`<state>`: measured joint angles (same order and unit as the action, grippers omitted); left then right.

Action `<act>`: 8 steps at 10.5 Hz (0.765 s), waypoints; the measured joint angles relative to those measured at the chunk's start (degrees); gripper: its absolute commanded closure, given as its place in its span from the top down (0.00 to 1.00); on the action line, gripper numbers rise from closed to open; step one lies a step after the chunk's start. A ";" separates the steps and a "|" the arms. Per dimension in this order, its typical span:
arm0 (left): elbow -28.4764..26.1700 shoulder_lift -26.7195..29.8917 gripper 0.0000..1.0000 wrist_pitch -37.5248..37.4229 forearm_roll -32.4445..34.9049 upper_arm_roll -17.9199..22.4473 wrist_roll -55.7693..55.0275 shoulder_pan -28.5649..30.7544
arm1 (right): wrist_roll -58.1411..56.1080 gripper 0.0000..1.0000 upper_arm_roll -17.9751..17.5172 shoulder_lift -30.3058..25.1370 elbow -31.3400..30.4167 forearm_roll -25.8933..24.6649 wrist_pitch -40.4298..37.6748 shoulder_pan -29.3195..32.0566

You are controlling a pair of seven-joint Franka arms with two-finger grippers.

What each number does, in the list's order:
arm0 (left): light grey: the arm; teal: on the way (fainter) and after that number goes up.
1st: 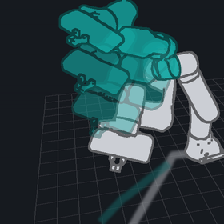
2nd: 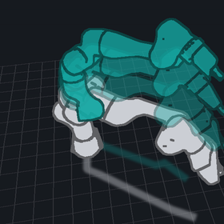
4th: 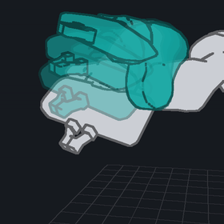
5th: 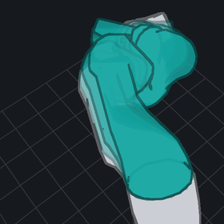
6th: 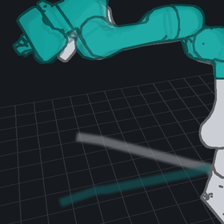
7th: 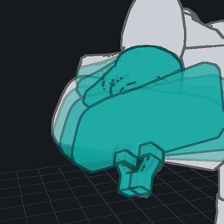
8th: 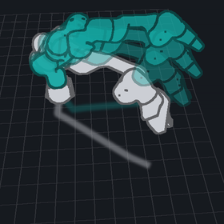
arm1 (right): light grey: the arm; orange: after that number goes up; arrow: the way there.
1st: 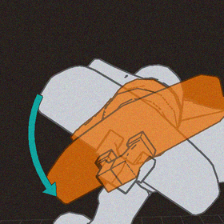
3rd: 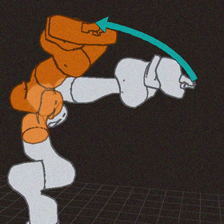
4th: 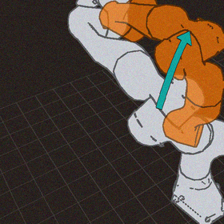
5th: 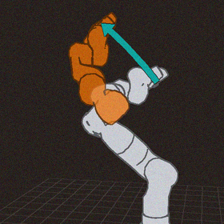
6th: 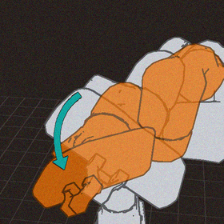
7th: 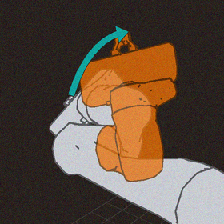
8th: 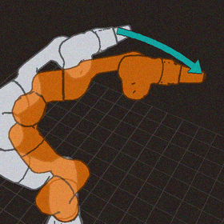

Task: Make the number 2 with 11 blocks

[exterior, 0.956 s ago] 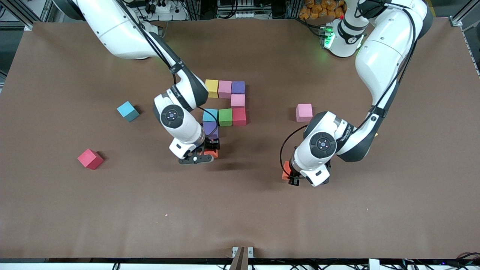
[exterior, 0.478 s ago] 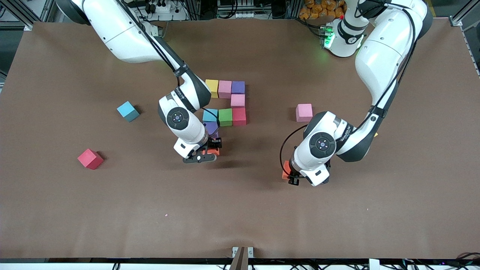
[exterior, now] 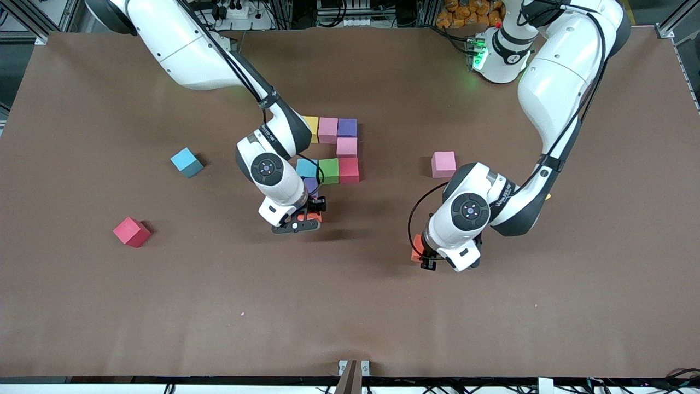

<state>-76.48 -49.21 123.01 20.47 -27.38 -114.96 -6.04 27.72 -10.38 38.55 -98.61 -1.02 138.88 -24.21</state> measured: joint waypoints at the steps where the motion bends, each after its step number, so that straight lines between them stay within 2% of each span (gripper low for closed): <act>1: 0.00 0.00 0.29 0.00 0.00 0.00 0.00 0.00 | 0.24 0.26 0.17 -0.46 0.00 0.00 -0.80 0.00; 8: 0.02 0.00 0.29 0.00 -0.64 -0.15 -0.92 -0.25 | 2.03 0.26 0.32 -1.07 -0.47 -0.28 -1.36 -0.01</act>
<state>-76.46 -49.21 123.01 19.83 -27.53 -115.88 -6.29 29.75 -10.06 37.48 -99.07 -1.30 137.52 -24.22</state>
